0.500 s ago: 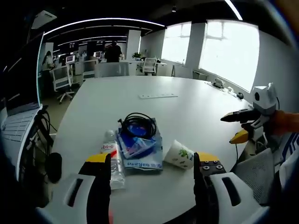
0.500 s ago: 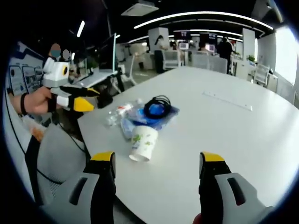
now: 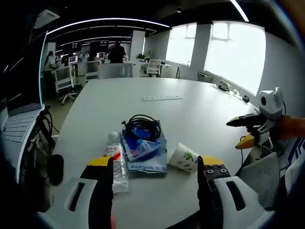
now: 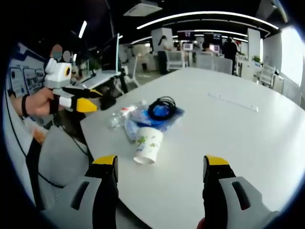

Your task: Arrange the tabletop items into an orderly group along one side of the table until the central work area is clear of visible clutter.

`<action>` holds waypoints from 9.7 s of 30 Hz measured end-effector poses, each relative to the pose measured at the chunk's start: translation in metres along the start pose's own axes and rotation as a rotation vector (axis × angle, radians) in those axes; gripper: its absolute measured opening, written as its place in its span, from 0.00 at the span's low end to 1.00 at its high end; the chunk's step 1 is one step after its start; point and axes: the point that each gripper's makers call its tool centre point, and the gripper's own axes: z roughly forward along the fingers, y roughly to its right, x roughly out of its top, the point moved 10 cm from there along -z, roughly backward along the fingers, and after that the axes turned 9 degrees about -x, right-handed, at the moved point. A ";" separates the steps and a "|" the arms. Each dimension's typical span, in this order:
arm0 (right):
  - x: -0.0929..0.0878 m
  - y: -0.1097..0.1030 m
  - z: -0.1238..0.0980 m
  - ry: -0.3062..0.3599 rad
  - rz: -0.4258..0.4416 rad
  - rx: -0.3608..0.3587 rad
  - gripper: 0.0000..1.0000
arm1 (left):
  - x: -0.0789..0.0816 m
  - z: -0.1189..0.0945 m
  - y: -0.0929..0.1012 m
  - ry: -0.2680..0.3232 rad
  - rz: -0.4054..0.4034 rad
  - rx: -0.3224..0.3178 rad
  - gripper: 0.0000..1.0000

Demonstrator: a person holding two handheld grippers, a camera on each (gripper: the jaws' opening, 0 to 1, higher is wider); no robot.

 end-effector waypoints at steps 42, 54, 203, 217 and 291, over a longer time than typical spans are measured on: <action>-0.015 -0.001 0.004 -0.042 0.044 -0.006 0.70 | 0.002 0.024 -0.027 -0.053 -0.017 0.027 0.68; -0.020 0.000 0.006 -0.066 0.049 -0.003 0.70 | 0.000 0.035 -0.041 -0.082 -0.033 0.040 0.67; -0.015 -0.010 0.023 -0.079 0.077 0.066 0.57 | -0.003 0.049 -0.096 -0.234 -0.158 0.214 0.39; -0.018 -0.009 0.019 -0.081 0.075 0.064 0.57 | -0.012 0.038 -0.083 -0.215 -0.085 0.232 0.39; -0.030 -0.010 0.010 -0.161 0.060 0.054 0.57 | 0.022 0.086 -0.112 -0.011 -0.064 0.328 0.39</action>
